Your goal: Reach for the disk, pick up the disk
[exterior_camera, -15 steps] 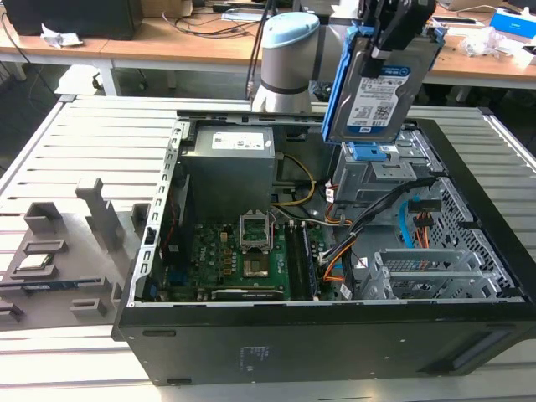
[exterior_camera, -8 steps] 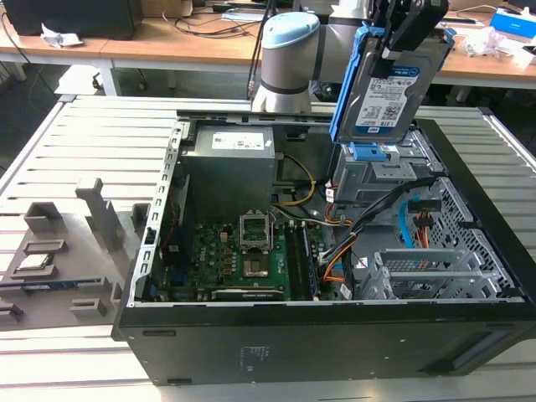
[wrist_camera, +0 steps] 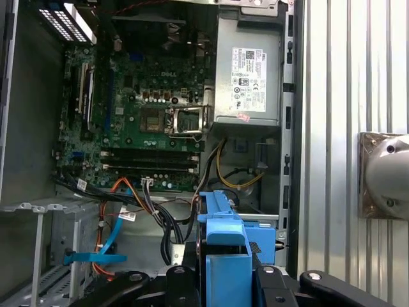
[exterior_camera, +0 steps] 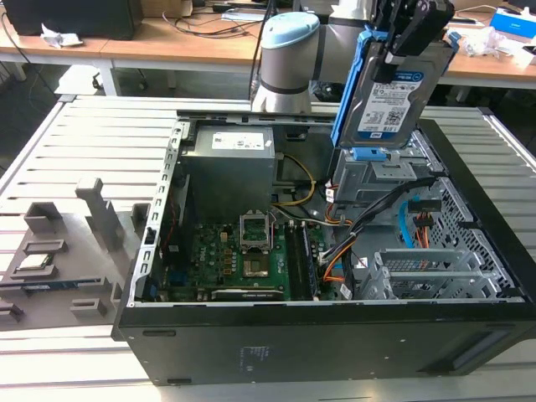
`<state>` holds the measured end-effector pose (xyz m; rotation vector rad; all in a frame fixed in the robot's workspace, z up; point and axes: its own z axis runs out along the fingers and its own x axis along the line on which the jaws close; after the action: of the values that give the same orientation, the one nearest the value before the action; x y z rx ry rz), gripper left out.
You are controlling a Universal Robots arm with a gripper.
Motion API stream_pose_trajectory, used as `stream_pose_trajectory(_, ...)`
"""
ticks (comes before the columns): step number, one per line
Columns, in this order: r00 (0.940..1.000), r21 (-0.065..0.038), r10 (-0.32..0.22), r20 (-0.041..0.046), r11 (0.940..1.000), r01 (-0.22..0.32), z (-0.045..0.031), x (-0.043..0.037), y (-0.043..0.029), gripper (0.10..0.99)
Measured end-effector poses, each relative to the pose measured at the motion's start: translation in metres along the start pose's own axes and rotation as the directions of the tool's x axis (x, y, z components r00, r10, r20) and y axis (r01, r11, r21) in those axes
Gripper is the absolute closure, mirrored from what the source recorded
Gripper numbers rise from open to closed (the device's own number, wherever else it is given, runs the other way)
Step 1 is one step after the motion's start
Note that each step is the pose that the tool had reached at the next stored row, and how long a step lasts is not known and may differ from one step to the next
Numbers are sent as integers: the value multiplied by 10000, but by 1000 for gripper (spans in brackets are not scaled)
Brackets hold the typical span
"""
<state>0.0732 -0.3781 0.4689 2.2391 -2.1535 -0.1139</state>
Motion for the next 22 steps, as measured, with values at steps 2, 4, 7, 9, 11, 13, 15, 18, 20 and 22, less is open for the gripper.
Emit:
stream_pose_trajectory(2,10000,-1,1,0,10000,-1,-1,39,2,722)
stream_pose_trajectory(4,10000,0,1,0,10000,-1,-2,83,4,722)
stream_pose_trajectory(7,10000,0,0,0,10000,0,-3,136,6,722)
stream_pose_trajectory(9,10000,0,0,1,10000,0,-5,202,8,722)
stream_pose_trajectory(11,10000,0,1,0,10000,-1,-6,230,9,722)
stream_pose_trajectory(13,10000,0,1,0,10000,-1,-7,279,11,722)
stream_pose_trajectory(15,10000,-1,1,1,10000,-1,-8,328,13,722)
stream_pose_trajectory(18,10000,0,0,1,10000,0,-9,369,15,722)
stream_pose_trajectory(20,10000,-1,0,0,10000,0,-10,401,16,722)
stream_pose_trajectory(22,10000,0,1,1,10000,-1,-12,442,18,722)
